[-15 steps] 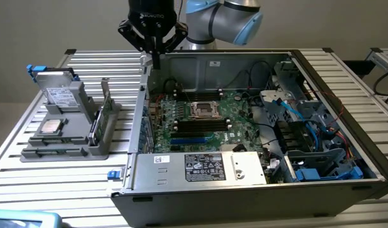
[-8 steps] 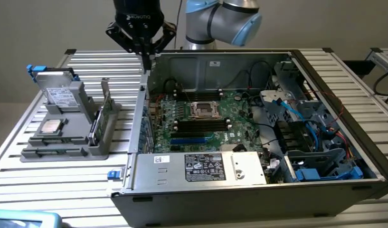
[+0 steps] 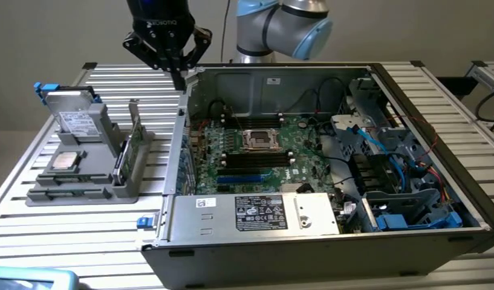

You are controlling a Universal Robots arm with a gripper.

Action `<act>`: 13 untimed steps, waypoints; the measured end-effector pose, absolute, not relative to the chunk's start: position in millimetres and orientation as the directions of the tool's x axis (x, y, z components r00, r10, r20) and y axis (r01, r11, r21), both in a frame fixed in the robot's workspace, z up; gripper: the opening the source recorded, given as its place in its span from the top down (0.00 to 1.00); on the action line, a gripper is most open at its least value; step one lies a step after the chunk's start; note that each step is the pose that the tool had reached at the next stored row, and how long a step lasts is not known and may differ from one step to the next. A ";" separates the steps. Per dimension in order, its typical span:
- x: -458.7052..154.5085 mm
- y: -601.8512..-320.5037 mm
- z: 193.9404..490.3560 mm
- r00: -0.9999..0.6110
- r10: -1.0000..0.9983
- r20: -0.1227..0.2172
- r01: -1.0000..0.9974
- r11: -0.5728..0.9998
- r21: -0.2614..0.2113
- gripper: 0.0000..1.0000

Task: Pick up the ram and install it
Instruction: 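Reach for the ram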

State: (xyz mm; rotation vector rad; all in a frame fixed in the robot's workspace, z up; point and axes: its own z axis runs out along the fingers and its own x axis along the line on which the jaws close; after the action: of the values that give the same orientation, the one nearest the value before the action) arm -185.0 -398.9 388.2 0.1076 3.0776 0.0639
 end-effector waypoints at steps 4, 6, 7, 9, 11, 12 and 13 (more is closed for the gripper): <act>-203.2 -400.3 388.2 -0.996 0.071 -0.061 0.068 0.997 0.039 0.89; -212.2 -401.1 388.3 -0.996 0.070 -0.061 0.068 0.997 0.036 0.89; -216.7 -401.5 388.3 -0.996 0.070 -0.061 0.068 0.997 0.034 0.89; -225.8 -402.4 388.2 -0.996 0.070 -0.061 0.068 0.997 0.032 0.89; -234.7 -403.3 388.3 -0.996 0.070 -0.061 0.068 0.997 0.029 0.89; -239.6 -403.7 388.2 -0.996 0.070 -0.061 0.068 0.997 0.028 0.89; -243.8 -404.2 388.2 -0.996 0.070 -0.061 0.068 0.997 0.027 0.89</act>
State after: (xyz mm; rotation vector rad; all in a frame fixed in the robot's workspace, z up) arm -243.8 -404.2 388.2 0.1068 3.0771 0.0382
